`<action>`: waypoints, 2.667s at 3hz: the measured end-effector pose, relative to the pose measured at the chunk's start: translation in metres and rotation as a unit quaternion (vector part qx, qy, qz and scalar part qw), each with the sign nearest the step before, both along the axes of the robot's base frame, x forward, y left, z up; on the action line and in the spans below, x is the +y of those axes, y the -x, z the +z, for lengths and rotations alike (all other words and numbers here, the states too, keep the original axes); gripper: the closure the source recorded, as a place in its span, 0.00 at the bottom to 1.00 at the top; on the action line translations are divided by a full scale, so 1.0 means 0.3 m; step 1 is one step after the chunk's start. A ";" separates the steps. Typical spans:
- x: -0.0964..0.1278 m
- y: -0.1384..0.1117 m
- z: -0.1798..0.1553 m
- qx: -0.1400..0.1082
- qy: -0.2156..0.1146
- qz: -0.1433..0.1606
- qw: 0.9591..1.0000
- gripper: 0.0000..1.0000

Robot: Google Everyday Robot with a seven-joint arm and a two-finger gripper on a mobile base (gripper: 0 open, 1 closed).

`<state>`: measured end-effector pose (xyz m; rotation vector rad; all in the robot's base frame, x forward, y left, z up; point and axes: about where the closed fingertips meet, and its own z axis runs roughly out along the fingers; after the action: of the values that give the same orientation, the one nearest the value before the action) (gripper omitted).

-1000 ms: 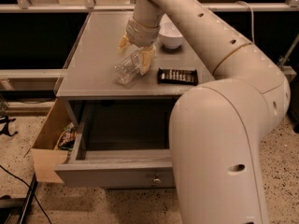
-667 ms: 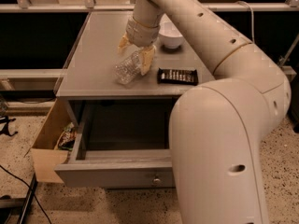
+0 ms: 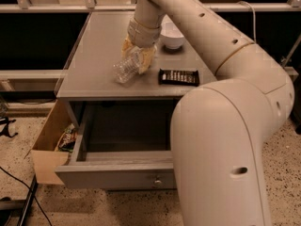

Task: Place water bottle into top drawer

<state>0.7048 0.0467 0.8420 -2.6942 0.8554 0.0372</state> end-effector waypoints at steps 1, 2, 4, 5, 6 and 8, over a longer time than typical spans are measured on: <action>0.000 0.000 0.000 0.000 0.000 0.000 1.000 0.97; 0.000 0.000 0.000 0.000 0.000 0.000 1.000 1.00; 0.005 0.049 0.056 -0.029 0.002 -0.002 1.000 1.00; -0.029 0.119 0.101 -0.046 0.001 -0.011 0.999 1.00; -0.098 0.263 0.161 -0.059 -0.007 -0.029 0.998 1.00; -0.371 0.539 0.246 -0.080 -0.031 -0.121 0.989 1.00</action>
Offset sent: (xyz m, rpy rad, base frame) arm 0.0000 0.0000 0.0000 0.0000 0.0000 0.0000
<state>0.5432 -0.0648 0.9159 -2.4779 1.1038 -0.1998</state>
